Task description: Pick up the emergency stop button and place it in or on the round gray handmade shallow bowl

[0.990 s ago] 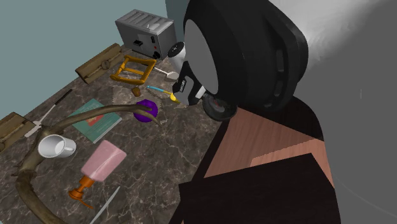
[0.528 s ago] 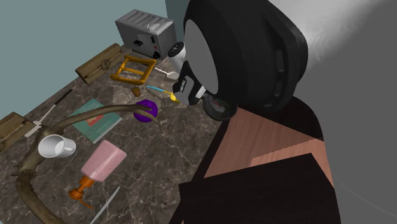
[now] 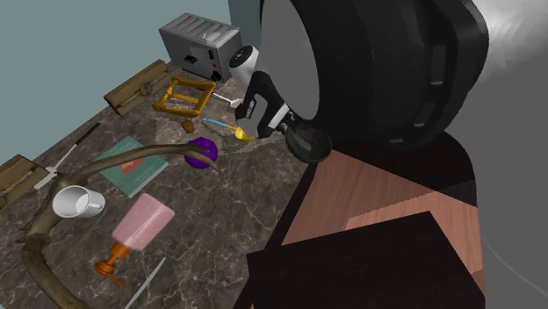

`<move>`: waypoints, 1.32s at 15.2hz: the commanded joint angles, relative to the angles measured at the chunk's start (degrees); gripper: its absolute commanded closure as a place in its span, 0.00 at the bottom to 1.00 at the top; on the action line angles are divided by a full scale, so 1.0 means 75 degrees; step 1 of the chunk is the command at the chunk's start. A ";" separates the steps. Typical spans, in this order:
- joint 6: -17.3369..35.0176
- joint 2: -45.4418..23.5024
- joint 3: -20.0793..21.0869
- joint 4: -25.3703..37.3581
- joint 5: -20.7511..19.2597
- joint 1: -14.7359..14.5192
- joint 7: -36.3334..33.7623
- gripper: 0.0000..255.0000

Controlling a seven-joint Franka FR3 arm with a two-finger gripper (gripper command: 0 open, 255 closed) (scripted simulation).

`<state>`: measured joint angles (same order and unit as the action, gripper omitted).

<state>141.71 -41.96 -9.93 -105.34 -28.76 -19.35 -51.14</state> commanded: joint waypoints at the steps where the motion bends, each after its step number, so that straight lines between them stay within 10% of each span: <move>1: -0.0109 0.0171 0.0011 -0.0047 0.0022 0.0013 0.0074 1.00; 20: -0.1274 0.1710 0.0114 -0.0338 0.0252 0.0016 0.0686 1.00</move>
<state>132.53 -29.62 -9.05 -107.87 -26.94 -19.34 -46.35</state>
